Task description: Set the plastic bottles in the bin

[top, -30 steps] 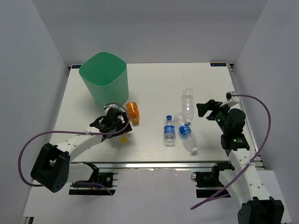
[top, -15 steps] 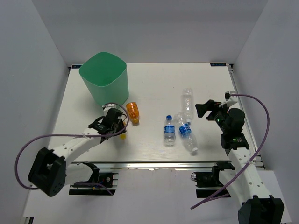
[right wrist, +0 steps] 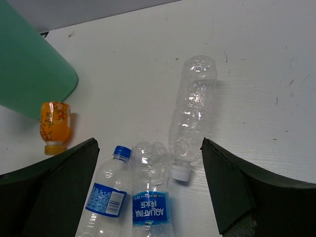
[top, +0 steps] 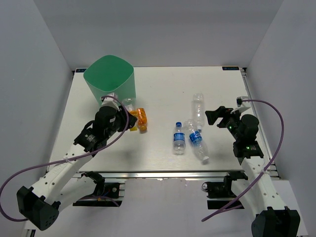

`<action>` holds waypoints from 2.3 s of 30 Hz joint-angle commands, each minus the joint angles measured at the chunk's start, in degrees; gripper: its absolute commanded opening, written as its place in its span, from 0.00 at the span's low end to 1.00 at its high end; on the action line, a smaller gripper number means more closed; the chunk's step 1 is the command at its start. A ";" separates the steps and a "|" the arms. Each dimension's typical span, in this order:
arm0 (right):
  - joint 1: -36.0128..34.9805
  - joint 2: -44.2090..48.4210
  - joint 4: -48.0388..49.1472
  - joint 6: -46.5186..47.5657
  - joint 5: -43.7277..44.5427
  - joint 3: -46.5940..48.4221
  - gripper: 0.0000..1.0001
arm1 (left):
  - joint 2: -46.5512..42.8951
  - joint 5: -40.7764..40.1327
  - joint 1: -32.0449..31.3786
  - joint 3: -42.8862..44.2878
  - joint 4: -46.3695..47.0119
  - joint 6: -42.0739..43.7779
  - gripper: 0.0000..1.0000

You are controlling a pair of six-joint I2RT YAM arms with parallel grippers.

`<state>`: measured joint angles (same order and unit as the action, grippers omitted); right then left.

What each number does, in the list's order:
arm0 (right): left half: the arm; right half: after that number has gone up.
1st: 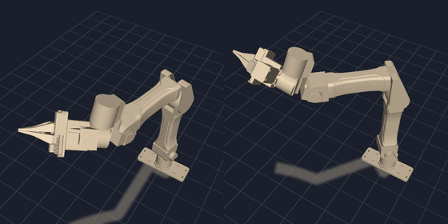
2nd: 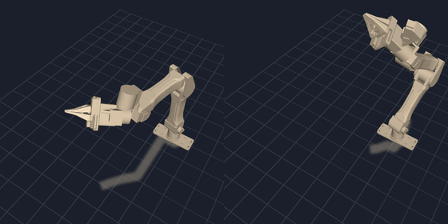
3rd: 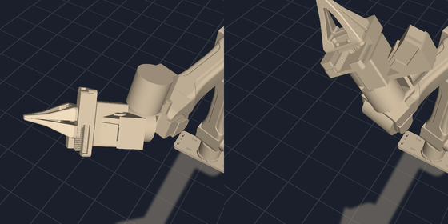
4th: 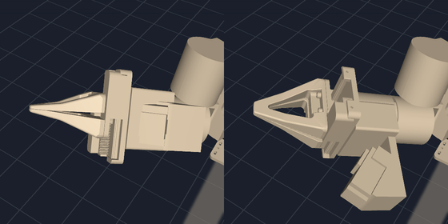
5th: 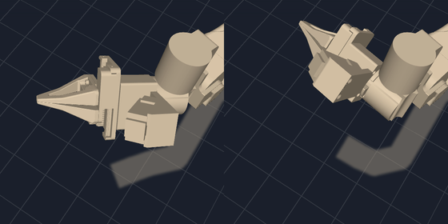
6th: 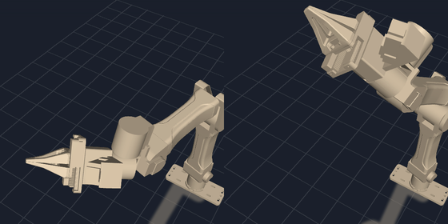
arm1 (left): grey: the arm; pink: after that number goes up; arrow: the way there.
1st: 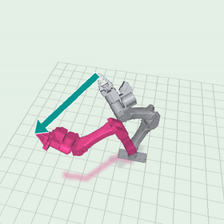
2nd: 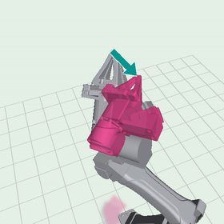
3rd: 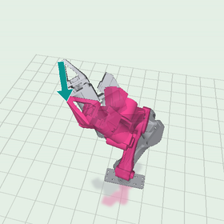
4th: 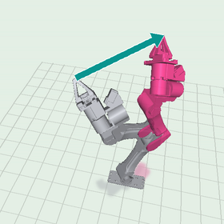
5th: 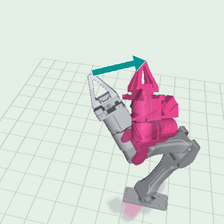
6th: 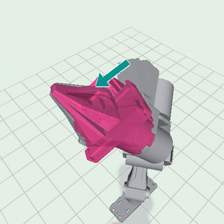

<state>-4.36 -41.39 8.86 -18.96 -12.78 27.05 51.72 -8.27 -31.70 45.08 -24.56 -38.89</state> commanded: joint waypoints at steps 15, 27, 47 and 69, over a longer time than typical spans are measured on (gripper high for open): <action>0.14 -1.33 4.14 1.12 -2.79 1.34 0.89 | 24.19 -29.70 8.82 40.60 -6.46 6.63 0.24; 0.14 -1.33 3.71 1.30 -2.17 1.43 0.89 | 31.97 -16.44 15.09 51.27 -11.13 10.33 0.98; 0.14 -2.21 3.62 -0.38 -2.34 1.43 0.89 | 26.39 -17.56 -5.47 11.79 4.68 0.57 0.98; 0.14 1.83 3.27 -0.64 -0.67 0.29 0.89 | 51.03 -19.33 -5.47 23.64 5.93 -0.75 0.45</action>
<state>-4.36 -41.12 10.44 -19.33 -14.11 27.09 106.30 -28.25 -36.97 65.49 -18.79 -39.92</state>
